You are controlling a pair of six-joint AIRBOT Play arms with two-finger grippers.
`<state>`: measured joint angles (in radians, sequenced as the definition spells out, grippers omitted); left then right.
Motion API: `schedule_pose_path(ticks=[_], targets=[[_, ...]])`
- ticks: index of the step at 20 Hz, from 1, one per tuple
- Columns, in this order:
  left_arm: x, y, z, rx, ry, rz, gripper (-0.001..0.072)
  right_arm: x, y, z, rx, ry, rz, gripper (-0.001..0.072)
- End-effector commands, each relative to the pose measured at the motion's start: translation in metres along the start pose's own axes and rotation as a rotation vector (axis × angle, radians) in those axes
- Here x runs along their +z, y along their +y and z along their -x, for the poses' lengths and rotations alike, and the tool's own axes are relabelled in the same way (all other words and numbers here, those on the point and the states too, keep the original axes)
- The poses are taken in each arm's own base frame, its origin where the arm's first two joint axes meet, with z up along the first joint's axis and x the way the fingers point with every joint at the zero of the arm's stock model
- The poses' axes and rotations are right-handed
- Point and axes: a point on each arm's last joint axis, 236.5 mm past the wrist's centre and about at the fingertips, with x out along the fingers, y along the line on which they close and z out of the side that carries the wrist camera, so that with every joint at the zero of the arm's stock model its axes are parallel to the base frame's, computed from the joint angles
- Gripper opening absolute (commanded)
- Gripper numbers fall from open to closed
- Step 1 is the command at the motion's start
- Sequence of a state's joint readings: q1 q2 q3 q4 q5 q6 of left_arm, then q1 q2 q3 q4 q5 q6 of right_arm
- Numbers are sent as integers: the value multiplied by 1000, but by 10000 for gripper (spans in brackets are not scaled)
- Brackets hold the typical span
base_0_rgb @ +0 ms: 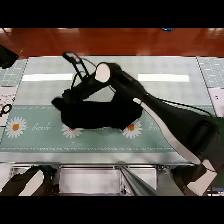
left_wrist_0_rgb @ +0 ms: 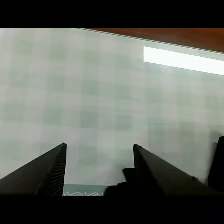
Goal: Fold the shirts.
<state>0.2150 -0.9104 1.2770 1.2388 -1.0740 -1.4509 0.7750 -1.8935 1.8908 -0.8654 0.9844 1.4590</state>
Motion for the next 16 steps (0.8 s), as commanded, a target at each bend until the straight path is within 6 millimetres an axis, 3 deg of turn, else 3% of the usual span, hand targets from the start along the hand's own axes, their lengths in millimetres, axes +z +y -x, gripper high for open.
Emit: schedule_pose_path(ticks=[1,3,5,7,9,10,12,14,16], targets=[[-8,22,1,90,38,-50,507,17,-29,16,42,-25,-122,413],[-32,36,0,139,134,-68,507,54,-71,112,-8,-124,-160,412],[-89,39,-7,130,327,-25,507,62,-120,220,-137,-204,-202,407],[-160,30,-23,68,520,66,507,27,-168,307,-330,-190,-260,407],[-233,-3,-37,-89,685,205,507,-28,-207,361,-479,-175,-371,407],[-262,-27,-39,-199,742,275,507,-56,-221,375,-512,-191,-431,407],[-288,-63,-44,-369,755,384,508,-113,-245,386,-551,-254,-552,408],[-295,-69,-57,-383,714,477,508,-169,-260,379,-545,-299,-680,407],[-307,-69,-63,-371,726,498,508,-214,-261,361,-488,-322,-771,407]])
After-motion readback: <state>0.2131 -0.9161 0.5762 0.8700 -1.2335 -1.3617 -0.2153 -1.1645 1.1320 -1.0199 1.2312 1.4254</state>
